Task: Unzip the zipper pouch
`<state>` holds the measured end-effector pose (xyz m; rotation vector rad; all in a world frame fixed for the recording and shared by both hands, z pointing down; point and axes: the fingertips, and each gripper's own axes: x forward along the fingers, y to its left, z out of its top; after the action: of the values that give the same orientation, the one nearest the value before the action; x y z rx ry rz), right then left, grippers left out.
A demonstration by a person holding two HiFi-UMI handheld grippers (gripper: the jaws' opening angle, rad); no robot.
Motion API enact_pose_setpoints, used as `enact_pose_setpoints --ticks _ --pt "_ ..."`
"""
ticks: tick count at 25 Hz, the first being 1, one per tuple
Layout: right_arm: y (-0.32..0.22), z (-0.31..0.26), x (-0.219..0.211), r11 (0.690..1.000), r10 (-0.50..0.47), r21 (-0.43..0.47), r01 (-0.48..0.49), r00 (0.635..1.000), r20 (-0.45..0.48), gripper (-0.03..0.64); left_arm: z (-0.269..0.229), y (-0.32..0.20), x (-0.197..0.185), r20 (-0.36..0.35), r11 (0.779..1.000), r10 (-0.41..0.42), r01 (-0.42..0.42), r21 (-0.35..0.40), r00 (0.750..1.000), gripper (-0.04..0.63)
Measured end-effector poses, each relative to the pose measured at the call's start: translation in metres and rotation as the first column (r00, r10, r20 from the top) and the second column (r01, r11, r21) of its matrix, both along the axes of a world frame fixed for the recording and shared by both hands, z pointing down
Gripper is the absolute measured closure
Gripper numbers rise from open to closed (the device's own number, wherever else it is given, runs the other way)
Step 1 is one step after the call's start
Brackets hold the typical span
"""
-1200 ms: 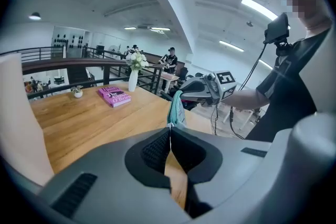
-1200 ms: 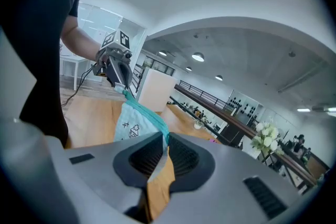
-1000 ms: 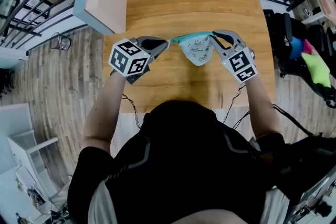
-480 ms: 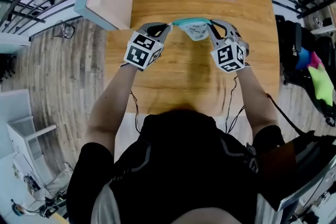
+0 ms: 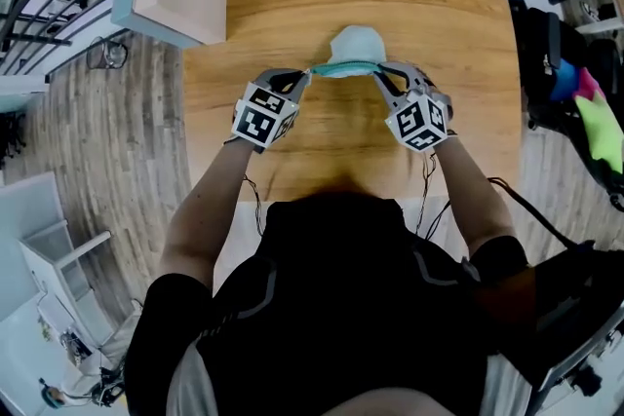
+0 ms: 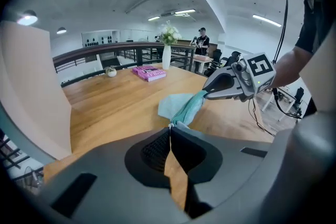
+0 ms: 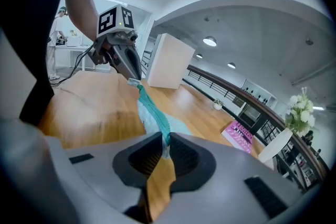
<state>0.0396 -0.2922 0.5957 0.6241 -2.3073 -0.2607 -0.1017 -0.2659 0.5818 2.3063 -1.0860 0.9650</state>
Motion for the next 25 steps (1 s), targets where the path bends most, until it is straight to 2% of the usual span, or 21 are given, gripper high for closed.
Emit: enact_pose_setpoints --ticks 7,11,15,21,25 --pt "0.031 0.043 0.014 0.988 0.042 -0.148 -0.045 0.999 -0.022 0.565 0.041 0.03 0.015 0.004 0.995 0.02 -0.02 -0.099 1.0 0.565" --pt "0.043 0.065 0.018 0.979 0.043 -0.197 -0.053 0.998 -0.055 0.565 0.063 0.041 0.02 0.039 0.989 0.05 -0.044 -0.138 0.998 0.565" --pt "0.053 0.082 0.022 0.968 0.054 -0.242 -0.073 0.995 -0.083 0.563 0.078 0.049 0.022 0.034 0.983 0.04 -0.033 -0.183 0.999 0.565" --pt "0.056 0.094 0.025 0.954 0.084 -0.277 -0.112 0.99 -0.112 0.558 0.088 0.046 0.022 0.033 0.982 0.025 -0.019 -0.186 0.999 0.565" --pt "0.054 0.09 0.024 0.954 0.096 -0.272 -0.124 0.989 -0.115 0.554 0.081 0.038 0.022 -0.022 0.982 -0.02 0.015 -0.188 1.0 0.563"
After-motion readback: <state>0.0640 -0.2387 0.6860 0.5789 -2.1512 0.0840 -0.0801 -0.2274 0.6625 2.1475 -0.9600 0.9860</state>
